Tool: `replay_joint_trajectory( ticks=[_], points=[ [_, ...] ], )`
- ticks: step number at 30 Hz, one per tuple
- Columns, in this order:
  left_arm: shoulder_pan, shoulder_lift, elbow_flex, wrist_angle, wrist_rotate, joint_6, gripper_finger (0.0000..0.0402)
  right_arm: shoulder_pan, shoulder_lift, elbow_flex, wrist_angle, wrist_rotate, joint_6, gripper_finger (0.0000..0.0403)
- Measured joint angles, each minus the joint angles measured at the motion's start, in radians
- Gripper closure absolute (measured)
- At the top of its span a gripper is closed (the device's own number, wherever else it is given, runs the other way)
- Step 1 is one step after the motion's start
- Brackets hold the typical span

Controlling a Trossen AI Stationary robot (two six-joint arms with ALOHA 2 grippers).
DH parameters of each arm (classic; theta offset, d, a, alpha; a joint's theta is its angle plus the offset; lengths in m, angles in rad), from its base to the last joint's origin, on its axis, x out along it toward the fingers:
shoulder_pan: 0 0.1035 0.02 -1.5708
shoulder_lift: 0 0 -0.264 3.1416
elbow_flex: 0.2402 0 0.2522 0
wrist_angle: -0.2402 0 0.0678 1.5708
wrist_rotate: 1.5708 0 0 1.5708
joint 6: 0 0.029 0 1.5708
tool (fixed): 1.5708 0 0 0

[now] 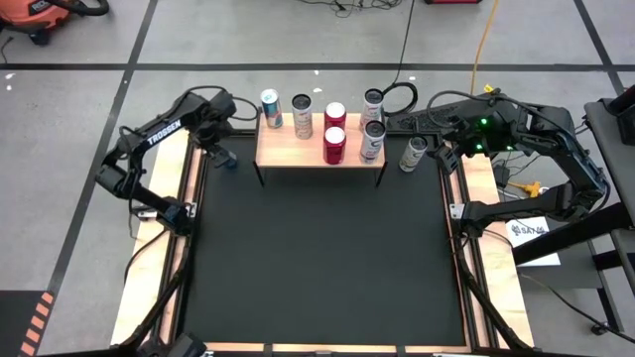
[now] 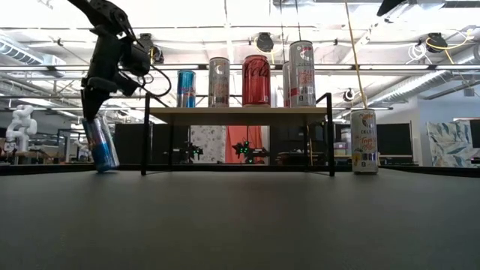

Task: Place canned beverage on shelf
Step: Put the blue soda can on the shelf aligned with the other blue soda can

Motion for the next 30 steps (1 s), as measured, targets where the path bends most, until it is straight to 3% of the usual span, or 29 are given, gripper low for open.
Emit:
replay_joint_trajectory(
  ticks=[19, 30],
  points=[
    [0.000, -0.056, 0.001, 0.015, 0.014, 0.042, 0.0202, 0.000, 0.000, 0.000, 0.000, 0.000, 0.000, 0.0085],
    [0.000, -0.264, -0.005, 0.225, 0.233, 0.017, 0.0201, 0.000, 0.000, 0.000, 0.000, 0.000, 0.003, 0.0085]
  ],
)
